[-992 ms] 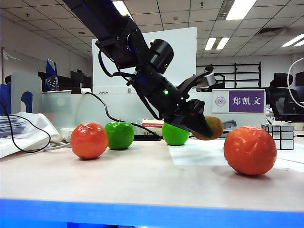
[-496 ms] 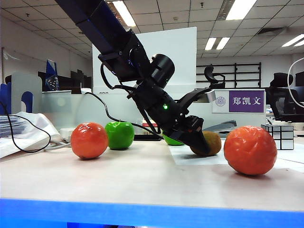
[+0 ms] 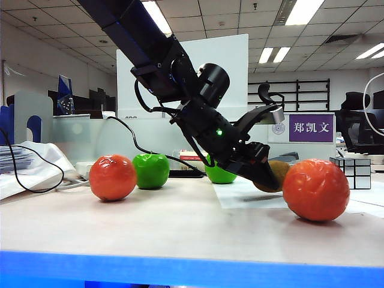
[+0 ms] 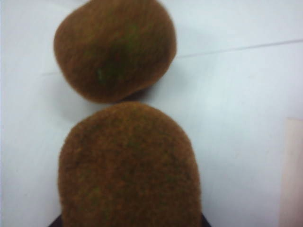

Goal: Put the same fruits together.

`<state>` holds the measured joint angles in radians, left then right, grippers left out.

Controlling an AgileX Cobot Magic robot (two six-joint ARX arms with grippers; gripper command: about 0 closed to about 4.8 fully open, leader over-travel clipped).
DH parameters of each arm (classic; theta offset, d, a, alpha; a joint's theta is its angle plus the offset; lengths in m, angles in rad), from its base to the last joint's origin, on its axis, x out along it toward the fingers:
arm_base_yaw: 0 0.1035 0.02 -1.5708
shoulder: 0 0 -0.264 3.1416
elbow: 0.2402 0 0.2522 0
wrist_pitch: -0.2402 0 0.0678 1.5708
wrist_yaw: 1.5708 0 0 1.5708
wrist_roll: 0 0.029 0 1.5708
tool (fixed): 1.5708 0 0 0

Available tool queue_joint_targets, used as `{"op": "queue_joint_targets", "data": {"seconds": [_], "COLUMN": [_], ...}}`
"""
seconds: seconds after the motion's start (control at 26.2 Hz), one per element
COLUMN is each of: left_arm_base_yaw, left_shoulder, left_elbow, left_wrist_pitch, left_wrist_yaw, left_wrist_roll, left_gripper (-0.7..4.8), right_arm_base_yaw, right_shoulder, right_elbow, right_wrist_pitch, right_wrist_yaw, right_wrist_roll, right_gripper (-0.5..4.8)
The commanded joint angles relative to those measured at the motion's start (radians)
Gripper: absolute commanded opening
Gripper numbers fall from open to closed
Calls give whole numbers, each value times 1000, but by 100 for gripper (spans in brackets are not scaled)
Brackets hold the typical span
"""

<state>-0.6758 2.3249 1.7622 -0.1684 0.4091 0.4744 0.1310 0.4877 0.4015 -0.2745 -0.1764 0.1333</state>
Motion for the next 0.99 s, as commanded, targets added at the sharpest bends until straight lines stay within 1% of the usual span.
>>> {"op": "queue_joint_targets", "data": {"seconds": [0.04,0.34,0.38,0.42,0.5,0.53,0.61,0.72,0.84,0.88,0.92,0.99], "left_arm_base_yaw": [-3,-8,-8,-8,-10,-10,-10,-10,-10,-10,-10,-10], "left_shoulder": [1,1,1,1,1,1,1,1,1,1,1,1], "left_elbow": [7,7,7,7,7,7,7,7,7,7,7,7], "left_wrist_pitch": [14,41,45,48,52,53,53,53,56,57,58,58], "left_wrist_yaw": [-5,-5,-5,-5,-5,-5,-5,-5,-11,-21,-28,-29], "left_wrist_roll": [-3,-4,-5,-5,-7,-7,-7,-4,5,5,5,6], "left_gripper": [-6,-5,5,36,122,155,184,198,323,352,362,420], "right_arm_base_yaw": [1,1,1,1,1,1,1,1,0,0,0,0], "right_shoulder": [0,0,0,0,-1,0,0,0,0,0,0,0], "right_elbow": [5,5,5,5,5,5,5,5,5,5,5,5], "right_wrist_pitch": [19,24,25,25,25,25,25,25,25,25,25,26], "right_wrist_yaw": [3,3,3,3,3,3,3,3,3,3,3,3], "right_wrist_roll": [-4,-4,-4,-4,-4,-4,-4,-4,-5,-5,-4,-5], "right_gripper": [22,22,22,22,22,22,22,22,22,22,22,22]}}
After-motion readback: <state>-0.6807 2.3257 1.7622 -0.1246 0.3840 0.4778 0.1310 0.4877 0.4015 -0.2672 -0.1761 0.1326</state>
